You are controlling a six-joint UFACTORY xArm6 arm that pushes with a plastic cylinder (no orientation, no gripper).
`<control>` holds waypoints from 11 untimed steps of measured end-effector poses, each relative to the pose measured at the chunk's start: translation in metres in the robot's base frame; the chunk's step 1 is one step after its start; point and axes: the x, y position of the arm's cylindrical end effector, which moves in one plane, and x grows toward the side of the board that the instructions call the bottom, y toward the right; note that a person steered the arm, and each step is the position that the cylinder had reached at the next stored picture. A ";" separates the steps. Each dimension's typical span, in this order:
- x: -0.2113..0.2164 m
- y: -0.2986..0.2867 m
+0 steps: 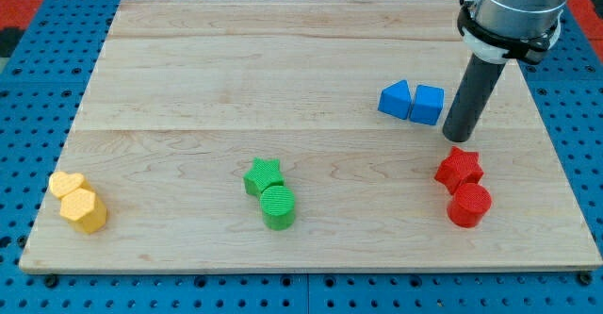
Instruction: Move the blue cube to the top left diagonal of the blue triangle
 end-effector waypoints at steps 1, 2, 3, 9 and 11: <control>0.005 0.001; 0.006 0.027; 0.003 0.047; -0.206 -0.133; -0.117 -0.025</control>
